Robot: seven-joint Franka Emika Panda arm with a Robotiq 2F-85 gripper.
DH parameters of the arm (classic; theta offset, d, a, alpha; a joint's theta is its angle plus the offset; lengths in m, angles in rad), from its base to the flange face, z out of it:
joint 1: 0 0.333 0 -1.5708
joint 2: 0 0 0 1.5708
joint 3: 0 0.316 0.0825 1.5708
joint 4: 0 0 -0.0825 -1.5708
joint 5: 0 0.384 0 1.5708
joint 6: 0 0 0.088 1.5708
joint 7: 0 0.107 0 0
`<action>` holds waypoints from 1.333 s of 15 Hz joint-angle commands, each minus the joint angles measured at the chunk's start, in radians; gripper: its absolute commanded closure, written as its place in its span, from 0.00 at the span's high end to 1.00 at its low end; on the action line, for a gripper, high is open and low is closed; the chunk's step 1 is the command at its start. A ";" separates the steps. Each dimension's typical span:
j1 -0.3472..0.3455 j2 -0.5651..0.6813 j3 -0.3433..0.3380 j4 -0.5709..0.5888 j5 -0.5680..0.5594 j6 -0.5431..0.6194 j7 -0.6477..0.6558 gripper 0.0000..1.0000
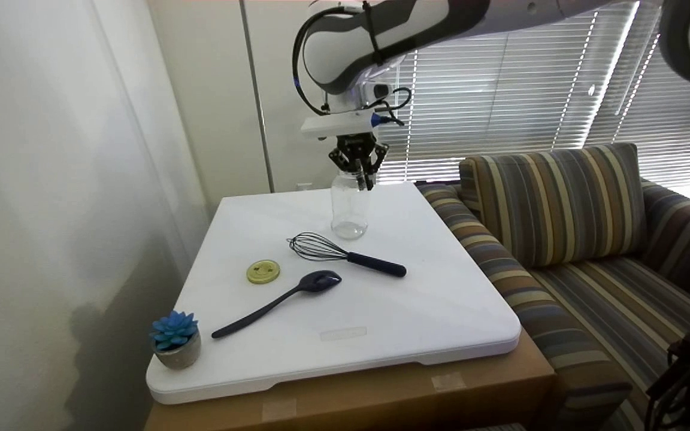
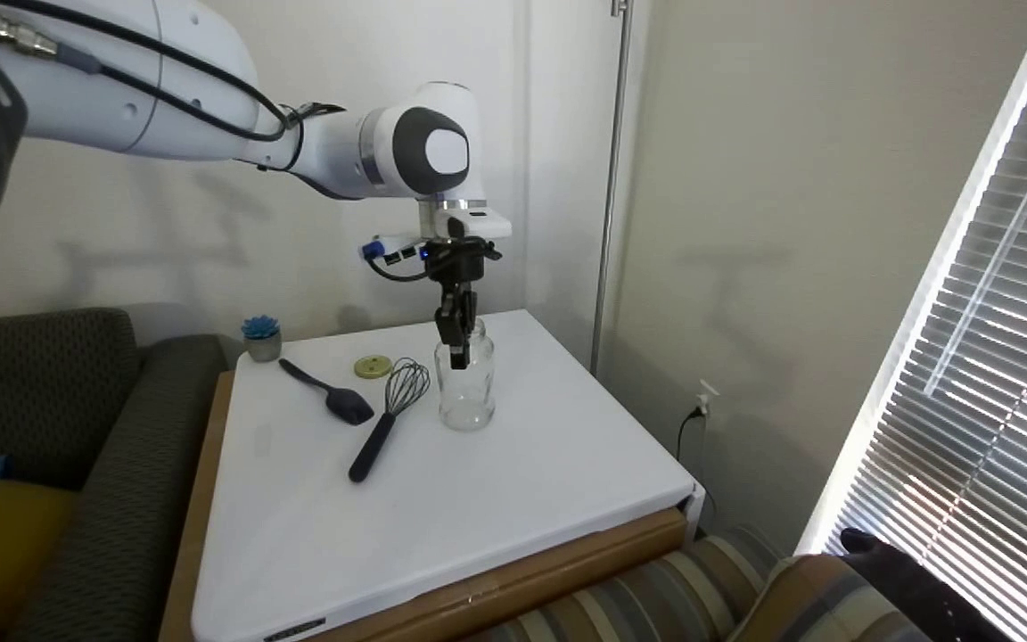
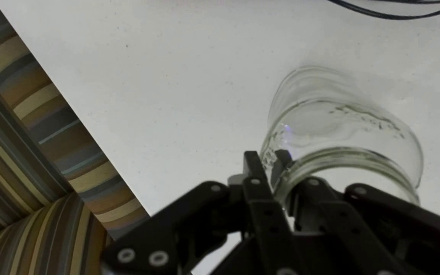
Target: Move the bottle backwards
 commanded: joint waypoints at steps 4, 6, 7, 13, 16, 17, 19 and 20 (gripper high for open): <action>-0.005 -0.002 0.011 -0.021 0.012 0.024 0.004 0.04; -0.002 -0.004 0.008 -0.017 0.007 0.017 -0.002 0.40; 0.000 -0.004 0.007 -0.015 0.004 0.019 -0.007 0.47; 0.003 -0.014 0.003 -0.005 0.000 0.029 -0.009 0.89; 0.003 -0.020 0.001 0.000 -0.002 0.048 -0.006 1.00; 0.002 -0.022 0.001 0.004 -0.001 0.052 -0.006 1.00; 0.002 -0.026 0.002 0.009 0.000 0.057 -0.005 1.00; 0.001 -0.029 0.001 0.013 -0.001 0.061 -0.005 1.00</action>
